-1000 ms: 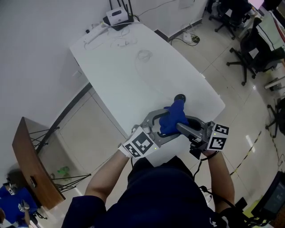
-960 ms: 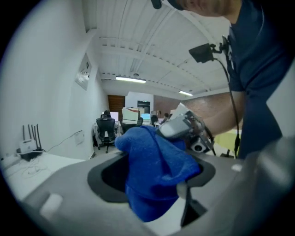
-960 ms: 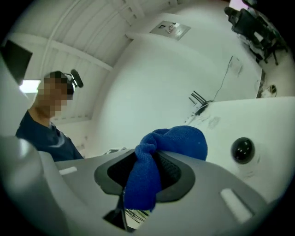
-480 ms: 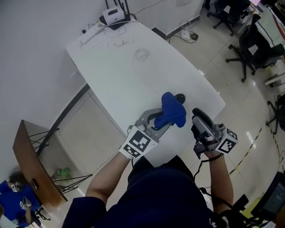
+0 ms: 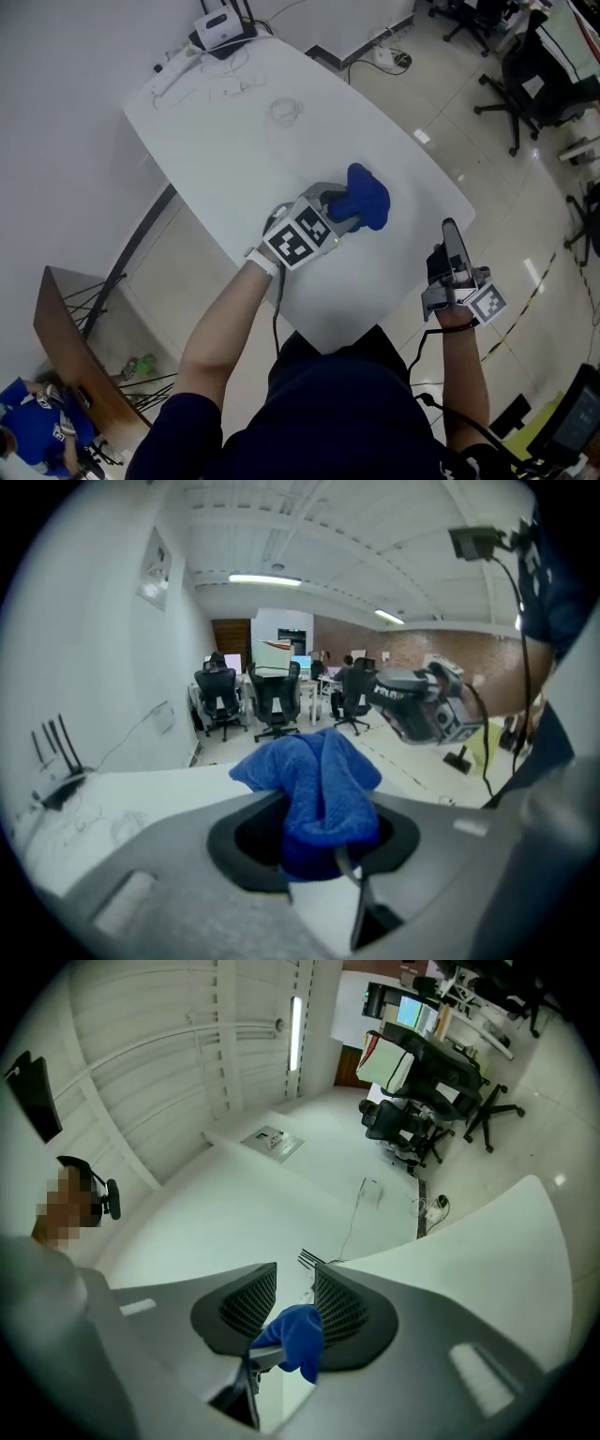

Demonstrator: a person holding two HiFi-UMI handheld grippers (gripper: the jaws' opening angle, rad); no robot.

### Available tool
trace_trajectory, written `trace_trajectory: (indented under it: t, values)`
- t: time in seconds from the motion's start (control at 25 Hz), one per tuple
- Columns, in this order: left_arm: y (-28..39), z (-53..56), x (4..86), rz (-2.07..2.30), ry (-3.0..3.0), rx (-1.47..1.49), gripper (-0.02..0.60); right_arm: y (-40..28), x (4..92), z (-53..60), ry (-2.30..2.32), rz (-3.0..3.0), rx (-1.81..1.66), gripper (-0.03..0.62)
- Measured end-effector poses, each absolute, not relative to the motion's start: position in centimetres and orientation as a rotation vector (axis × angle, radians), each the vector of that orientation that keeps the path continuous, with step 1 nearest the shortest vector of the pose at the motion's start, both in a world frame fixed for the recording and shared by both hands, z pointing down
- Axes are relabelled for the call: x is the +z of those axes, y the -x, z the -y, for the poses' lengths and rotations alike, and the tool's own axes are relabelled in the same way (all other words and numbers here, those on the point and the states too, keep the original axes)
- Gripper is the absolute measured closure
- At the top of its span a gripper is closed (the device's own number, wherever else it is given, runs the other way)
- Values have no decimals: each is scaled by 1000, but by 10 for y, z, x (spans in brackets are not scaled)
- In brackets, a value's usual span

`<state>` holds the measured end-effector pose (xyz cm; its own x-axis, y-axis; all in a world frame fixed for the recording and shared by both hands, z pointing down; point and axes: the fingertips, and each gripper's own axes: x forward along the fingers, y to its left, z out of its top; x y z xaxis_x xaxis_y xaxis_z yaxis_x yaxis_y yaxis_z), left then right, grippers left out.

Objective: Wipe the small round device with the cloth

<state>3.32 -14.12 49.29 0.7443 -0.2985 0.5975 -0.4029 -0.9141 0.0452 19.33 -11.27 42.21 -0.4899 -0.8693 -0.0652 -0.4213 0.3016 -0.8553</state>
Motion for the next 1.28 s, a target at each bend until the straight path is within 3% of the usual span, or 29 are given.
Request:
trace_trajectory:
  t: [0.36, 0.76, 1.04, 1.28]
  values:
    - [-1, 184, 565, 649, -2301, 717, 434, -203, 453, 130, 1146, -1956, -1197, 470]
    - [-1, 182, 608, 791, -2261, 923, 431, -192, 466, 141, 1142, -1958, -1251, 476]
    - [15, 172, 548, 878, -2273, 608, 431, -184, 453, 128, 1116, -2007, -1216, 477]
    - [8, 130, 495, 879, -2553, 711, 431, -182, 441, 106, 1107, -2009, -1206, 477]
